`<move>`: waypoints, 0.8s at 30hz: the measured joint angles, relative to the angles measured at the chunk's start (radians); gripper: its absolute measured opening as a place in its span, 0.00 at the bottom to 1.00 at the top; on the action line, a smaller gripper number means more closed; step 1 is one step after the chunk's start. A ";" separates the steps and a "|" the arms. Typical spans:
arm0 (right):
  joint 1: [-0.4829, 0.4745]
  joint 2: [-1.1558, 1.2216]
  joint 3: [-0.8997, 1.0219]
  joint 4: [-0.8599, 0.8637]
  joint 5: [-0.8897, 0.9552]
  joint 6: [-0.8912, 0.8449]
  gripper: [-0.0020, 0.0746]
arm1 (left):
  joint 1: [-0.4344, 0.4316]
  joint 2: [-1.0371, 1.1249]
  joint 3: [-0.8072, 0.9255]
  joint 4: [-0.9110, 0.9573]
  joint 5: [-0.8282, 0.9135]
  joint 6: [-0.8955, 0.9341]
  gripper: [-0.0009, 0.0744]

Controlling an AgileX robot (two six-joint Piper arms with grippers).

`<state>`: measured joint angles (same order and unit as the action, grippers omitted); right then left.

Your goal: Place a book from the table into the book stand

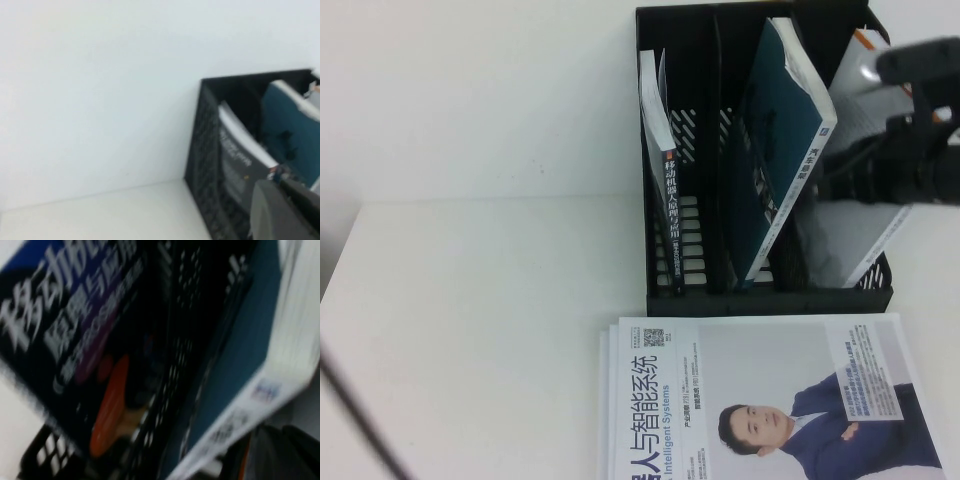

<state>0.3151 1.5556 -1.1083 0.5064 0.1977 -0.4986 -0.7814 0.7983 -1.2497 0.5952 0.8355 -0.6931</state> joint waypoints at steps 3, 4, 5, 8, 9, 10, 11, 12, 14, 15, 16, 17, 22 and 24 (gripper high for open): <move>0.000 0.023 -0.037 0.000 -0.021 -0.017 0.02 | 0.000 -0.080 0.098 0.000 -0.071 -0.028 0.01; 0.000 0.032 -0.050 0.000 -0.023 -0.021 0.02 | 0.000 -0.105 0.124 0.000 -0.086 -0.035 0.01; 0.004 0.036 -0.061 0.000 -0.023 -0.025 0.02 | 0.000 -0.124 0.143 0.002 -0.094 -0.038 0.01; 0.032 0.054 -0.086 0.000 -0.025 -0.030 0.02 | 0.000 -0.176 0.208 0.002 -0.107 -0.043 0.01; 0.047 0.064 -0.091 0.000 -0.025 -0.030 0.02 | 0.000 -0.189 0.230 0.002 -0.111 -0.045 0.01; 0.060 0.070 -0.099 -0.001 -0.025 -0.030 0.02 | 0.000 -0.199 0.251 0.004 -0.120 -0.050 0.01; 0.078 0.078 -0.101 -0.001 -0.027 -0.032 0.02 | 0.000 -0.206 0.272 0.004 -0.131 -0.058 0.01; 0.096 0.084 -0.101 -0.001 -0.029 -0.041 0.02 | 0.000 -0.211 0.291 0.007 -0.141 -0.070 0.01; 0.130 0.093 -0.103 -0.001 -0.029 -0.063 0.02 | 0.000 -0.219 0.316 0.011 -0.154 -0.094 0.01; 0.142 0.098 -0.103 -0.001 -0.029 -0.073 0.02 | 0.000 -0.220 0.324 0.011 -0.157 -0.101 0.01; 0.152 0.101 -0.103 -0.001 -0.029 -0.080 0.02 | 0.000 -0.220 0.333 0.013 -0.161 -0.105 0.01; 0.161 0.101 -0.103 -0.002 -0.035 -0.085 0.02 | 0.000 -0.220 0.338 0.013 -0.164 -0.111 0.01; 0.168 0.057 -0.101 0.004 -0.118 -0.093 0.02 | 0.000 -0.220 0.351 0.089 -0.183 -0.165 0.01; 0.168 -0.006 -0.101 0.009 -0.141 -0.103 0.02 | 0.000 -0.220 0.352 0.165 -0.183 -0.223 0.01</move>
<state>0.4834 1.5492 -1.2094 0.5157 0.0564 -0.6011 -0.7814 0.5784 -0.8979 0.7604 0.6525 -0.9162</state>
